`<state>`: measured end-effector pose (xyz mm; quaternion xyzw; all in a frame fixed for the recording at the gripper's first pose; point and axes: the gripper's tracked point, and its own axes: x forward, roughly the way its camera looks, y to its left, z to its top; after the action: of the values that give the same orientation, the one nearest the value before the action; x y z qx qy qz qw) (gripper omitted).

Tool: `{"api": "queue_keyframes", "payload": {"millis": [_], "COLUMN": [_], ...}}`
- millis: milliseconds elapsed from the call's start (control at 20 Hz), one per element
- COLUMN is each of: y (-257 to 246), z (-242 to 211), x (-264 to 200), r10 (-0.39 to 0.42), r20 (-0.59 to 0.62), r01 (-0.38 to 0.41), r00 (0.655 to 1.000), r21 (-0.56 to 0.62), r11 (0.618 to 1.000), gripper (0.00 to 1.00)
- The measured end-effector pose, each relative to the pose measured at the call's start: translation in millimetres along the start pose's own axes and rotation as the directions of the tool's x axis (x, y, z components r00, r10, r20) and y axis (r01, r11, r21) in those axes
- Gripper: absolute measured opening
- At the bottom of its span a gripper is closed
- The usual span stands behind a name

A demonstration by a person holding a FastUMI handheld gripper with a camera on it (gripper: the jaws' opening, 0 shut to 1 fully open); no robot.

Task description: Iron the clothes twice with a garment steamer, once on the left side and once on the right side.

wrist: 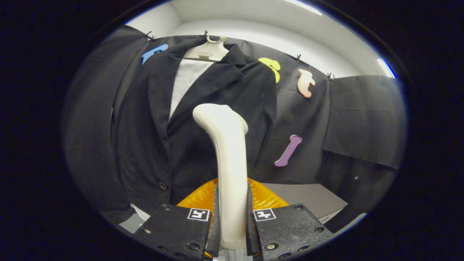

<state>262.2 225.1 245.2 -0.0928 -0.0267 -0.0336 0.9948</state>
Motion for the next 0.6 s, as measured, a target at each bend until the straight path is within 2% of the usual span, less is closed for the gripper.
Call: {"api": "queue_keyframes", "payload": {"millis": [600], "y": [44.4], "z": [-119.6], "x": [-13.6], "r10": [0.047], "r20": [-0.171], "r01": [-0.047], "r00": [0.984], "r21": [0.004], "r11": [0.999], "gripper": [0.31]}}
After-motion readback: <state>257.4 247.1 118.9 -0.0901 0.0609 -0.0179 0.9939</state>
